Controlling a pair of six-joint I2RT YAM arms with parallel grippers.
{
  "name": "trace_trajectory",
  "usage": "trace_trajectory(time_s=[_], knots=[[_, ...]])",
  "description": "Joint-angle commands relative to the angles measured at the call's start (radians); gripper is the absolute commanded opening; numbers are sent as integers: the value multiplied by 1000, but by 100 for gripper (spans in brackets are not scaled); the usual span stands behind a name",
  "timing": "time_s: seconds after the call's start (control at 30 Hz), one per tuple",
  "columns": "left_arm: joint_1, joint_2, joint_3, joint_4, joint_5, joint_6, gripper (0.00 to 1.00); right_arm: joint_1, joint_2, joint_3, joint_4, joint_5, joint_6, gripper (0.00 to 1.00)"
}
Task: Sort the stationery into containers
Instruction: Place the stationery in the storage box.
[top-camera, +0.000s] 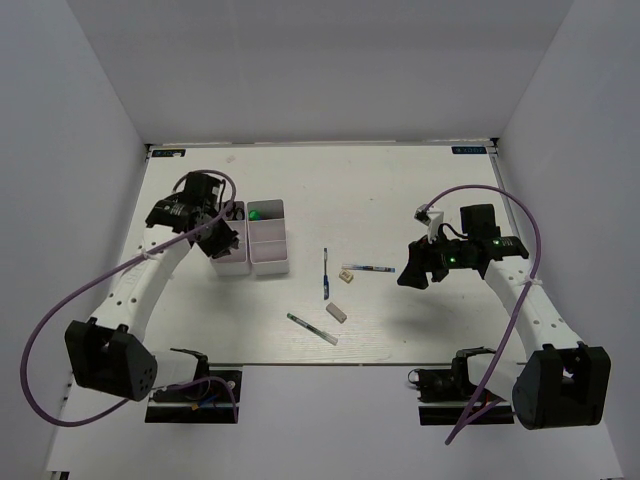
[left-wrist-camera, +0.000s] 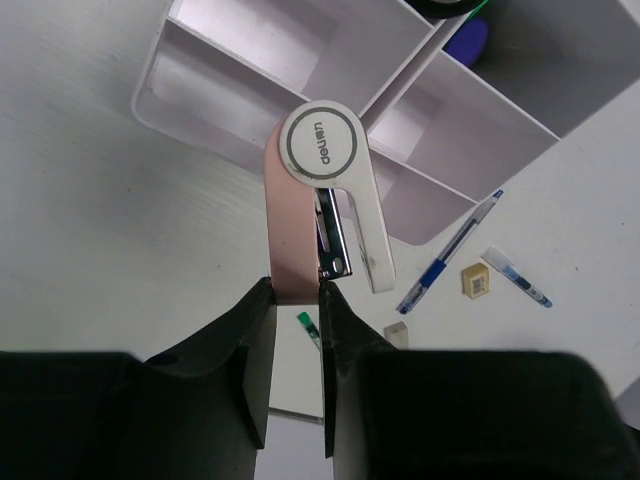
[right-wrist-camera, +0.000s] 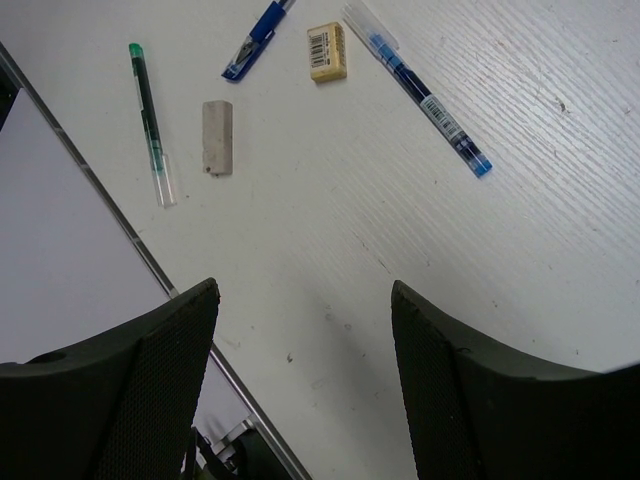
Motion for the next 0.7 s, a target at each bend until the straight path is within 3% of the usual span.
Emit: trace_trajectory(time_s=[0.0,0.67], knots=[[36,8,56,-33,114,26,0,-8,-20,1,-12,-26,-11,72],[180,224,157,-55,211,80,0,-16,-26,-6,-17,-37,-25,72]])
